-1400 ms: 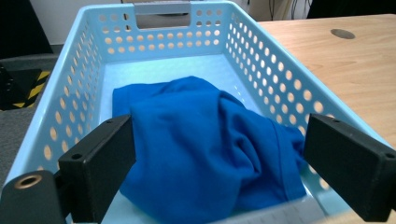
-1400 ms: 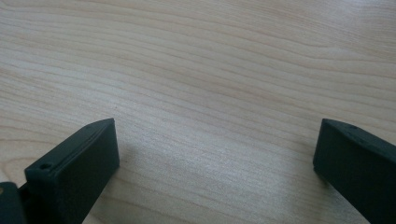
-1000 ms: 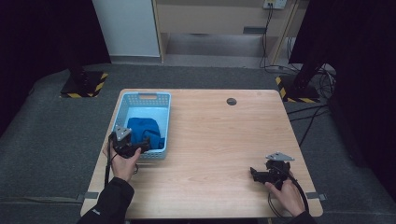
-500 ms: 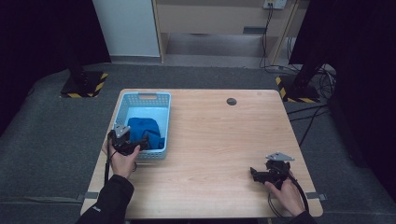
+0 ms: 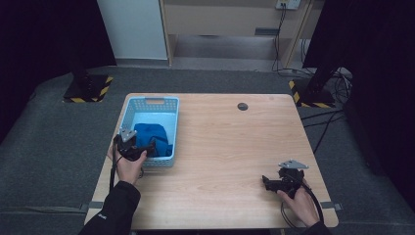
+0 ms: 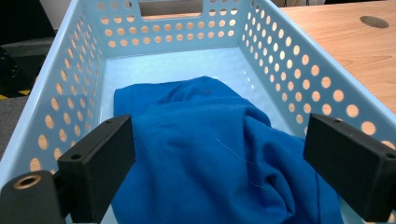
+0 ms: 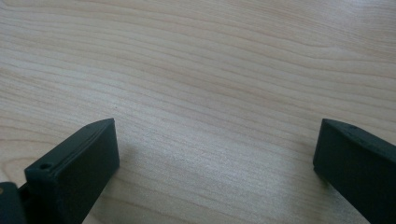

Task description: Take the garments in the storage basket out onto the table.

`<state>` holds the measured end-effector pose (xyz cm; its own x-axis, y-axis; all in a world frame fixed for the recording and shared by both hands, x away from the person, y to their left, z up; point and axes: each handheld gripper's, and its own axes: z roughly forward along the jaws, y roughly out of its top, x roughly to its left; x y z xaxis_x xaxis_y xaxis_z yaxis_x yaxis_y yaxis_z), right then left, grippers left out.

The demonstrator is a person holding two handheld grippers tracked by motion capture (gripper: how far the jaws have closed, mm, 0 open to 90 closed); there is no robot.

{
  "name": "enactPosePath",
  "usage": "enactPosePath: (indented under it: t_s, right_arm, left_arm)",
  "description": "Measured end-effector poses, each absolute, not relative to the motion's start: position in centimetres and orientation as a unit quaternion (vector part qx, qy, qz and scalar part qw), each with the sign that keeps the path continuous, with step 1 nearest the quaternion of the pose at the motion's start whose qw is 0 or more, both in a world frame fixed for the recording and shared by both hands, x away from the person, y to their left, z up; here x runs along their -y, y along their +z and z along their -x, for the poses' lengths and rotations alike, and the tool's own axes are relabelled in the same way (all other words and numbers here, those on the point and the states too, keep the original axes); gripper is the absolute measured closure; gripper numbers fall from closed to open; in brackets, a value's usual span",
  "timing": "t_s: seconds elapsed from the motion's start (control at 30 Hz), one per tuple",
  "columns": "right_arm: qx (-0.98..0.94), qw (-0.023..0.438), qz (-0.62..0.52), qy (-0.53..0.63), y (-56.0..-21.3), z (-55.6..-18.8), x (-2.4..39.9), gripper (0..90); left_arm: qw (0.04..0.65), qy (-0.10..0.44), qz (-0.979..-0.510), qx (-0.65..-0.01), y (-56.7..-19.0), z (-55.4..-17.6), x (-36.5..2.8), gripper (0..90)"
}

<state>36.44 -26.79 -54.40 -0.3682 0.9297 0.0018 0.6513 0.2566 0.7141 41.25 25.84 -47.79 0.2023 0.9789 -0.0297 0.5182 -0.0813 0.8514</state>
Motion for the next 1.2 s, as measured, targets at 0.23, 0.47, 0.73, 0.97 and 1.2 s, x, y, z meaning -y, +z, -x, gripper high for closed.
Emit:
enactPosePath:
  t_s: [0.23, 0.47, 0.73, 0.97, 1.2]
  right_arm:
    - [-0.762, 0.217, -0.518, 0.321, -54.4, -36.4, 26.8, 0.4]
    - [-0.762, 0.217, -0.518, 0.321, -54.4, -36.4, 26.8, 0.4]
    - [-0.762, 0.217, -0.518, 0.321, -54.4, -36.4, 26.8, 0.4]
    - [-0.762, 0.217, -0.519, 0.321, -54.4, -36.4, 26.8, 0.4]
    - [-0.762, 0.217, -0.518, 0.321, -54.4, -36.4, 26.8, 0.4]
  left_arm:
    - [0.382, 0.296, -0.672, -0.561, -48.0, -41.5, -26.1, 7.9]
    - [0.378, 0.292, -0.676, -0.561, -48.1, -41.7, -26.1, 7.9]
    - [0.375, 0.285, -0.680, -0.562, -48.3, -42.0, -26.0, 7.9]
    - [0.367, 0.271, -0.690, -0.562, -48.7, -42.5, -25.6, 7.8]
    - [0.371, 0.262, -0.686, -0.568, -48.9, -42.7, -25.8, 7.8]
